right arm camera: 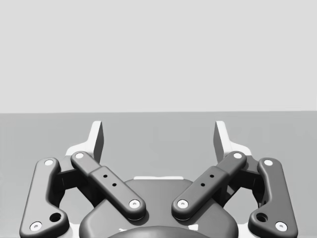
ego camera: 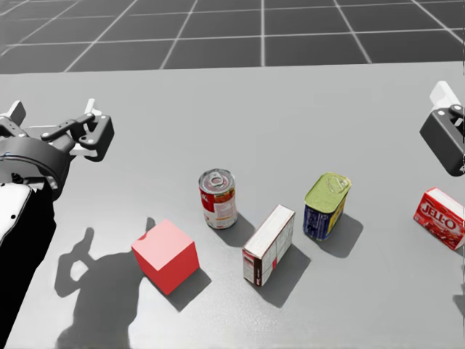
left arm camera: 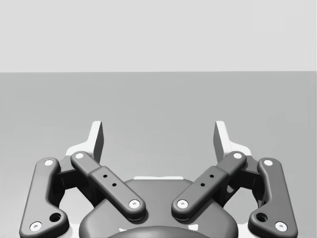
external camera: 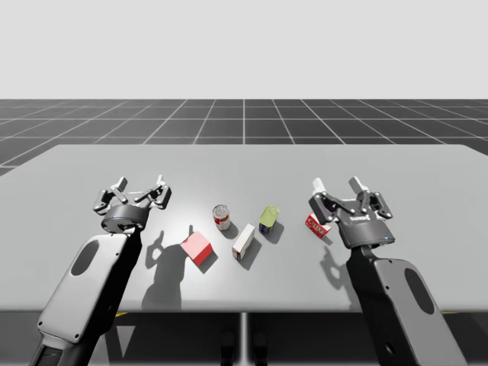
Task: Find the red cube and pick it up.
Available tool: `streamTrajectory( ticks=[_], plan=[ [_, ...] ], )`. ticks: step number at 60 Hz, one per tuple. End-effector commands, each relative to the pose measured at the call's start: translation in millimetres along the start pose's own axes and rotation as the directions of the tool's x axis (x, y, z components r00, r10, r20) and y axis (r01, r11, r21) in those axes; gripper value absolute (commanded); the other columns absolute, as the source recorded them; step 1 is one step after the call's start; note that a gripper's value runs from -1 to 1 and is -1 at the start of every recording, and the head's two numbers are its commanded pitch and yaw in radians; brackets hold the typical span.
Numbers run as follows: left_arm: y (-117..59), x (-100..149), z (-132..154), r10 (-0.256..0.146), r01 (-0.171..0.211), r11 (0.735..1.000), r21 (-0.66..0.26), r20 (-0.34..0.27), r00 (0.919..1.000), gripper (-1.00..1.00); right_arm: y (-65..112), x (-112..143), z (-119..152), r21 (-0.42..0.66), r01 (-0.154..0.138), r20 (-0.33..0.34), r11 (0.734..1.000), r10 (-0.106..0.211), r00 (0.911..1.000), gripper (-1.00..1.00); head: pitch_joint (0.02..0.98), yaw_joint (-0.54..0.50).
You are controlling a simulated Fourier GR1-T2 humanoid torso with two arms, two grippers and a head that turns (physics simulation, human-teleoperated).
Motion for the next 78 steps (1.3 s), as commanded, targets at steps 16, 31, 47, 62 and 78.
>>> streamTrajectory(
  ticks=[16,31,47,62,78],
  plan=[
    [-1.4,2,1,0.002,-0.002,1.0,-0.008,-0.01,0.9999,-1.0,9.8,-4,4,0.024,-0.002,-0.028,1.0,0.003,0.9996,-1.0,0.91,0.23],
    [-4.5,11,12,0.019,-0.024,0.994,-0.111,-0.052,0.9985,-1.0,11.4,-7,3,0.022,-0.01,-0.034,1.0,0.011,0.9994,-1.0,0.912,0.24],
    [3.4,28,61,-0.037,-0.016,0.928,-0.373,-0.133,0.9904,-1.0,11.8,-11,1,0.02,-0.018,-0.042,1.0,0.019,0.9989,-1.0,0.913,0.25],
    [24.5,13,111,-0.116,-0.007,0.845,-0.535,-0.196,0.9736,-1.0,10.5,-12,-1,0.017,-0.015,-0.041,1.0,0.016,0.999,-1.0,0.909,0.25],
    [31.0,-27,149,-0.241,0.008,0.76,-0.65,-0.27,0.9322,-1.0,10.0,-13,-1,0.016,-0.014,-0.044,1.0,0.015,0.9989,-1.0,0.918,0.25]
  ],
)
